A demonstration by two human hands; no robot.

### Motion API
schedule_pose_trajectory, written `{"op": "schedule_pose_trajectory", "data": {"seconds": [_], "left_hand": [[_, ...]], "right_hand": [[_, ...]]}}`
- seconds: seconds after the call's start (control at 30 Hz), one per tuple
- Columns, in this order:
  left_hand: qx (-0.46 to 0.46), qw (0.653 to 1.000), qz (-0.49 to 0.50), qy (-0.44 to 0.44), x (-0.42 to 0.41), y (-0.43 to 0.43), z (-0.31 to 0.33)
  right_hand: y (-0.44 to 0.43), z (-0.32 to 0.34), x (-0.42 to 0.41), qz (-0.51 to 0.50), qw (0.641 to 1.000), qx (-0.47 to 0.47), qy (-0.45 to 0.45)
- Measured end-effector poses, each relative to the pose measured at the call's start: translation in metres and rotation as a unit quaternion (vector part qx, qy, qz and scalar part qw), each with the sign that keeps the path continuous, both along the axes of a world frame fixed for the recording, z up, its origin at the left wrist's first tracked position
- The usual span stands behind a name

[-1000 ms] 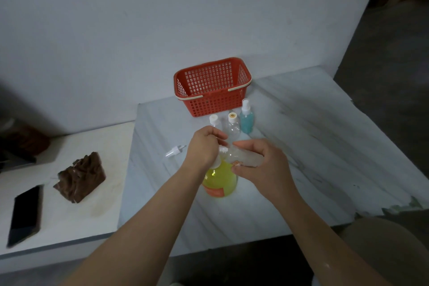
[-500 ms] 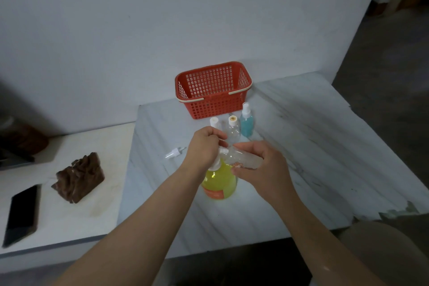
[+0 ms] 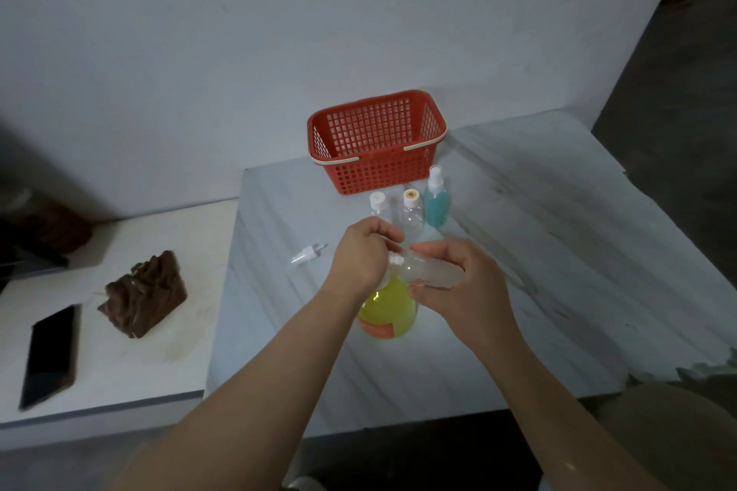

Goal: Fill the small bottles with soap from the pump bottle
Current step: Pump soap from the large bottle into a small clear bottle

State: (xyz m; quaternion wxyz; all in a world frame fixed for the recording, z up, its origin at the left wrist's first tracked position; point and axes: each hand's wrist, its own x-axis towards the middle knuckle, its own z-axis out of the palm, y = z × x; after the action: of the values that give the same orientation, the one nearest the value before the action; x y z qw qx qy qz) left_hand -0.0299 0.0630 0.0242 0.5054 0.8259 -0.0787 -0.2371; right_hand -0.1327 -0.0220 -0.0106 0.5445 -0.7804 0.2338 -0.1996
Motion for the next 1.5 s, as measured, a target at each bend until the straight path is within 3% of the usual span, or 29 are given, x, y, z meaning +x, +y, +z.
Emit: {"op": "schedule_pose_trajectory", "data": {"seconds": [0.67,1.5], "left_hand": [[-0.046,0.999,0.017,-0.007,0.002,0.002,0.007],[-0.03,0.999,0.026,-0.013,-0.001,-0.001,-0.001]], "right_hand": [[0.003,0.005,-0.005,-0.003,1.0,-0.011,-0.01],[0.0,0.001,-0.006,0.001,1.0,-0.005,-0.015]]}}
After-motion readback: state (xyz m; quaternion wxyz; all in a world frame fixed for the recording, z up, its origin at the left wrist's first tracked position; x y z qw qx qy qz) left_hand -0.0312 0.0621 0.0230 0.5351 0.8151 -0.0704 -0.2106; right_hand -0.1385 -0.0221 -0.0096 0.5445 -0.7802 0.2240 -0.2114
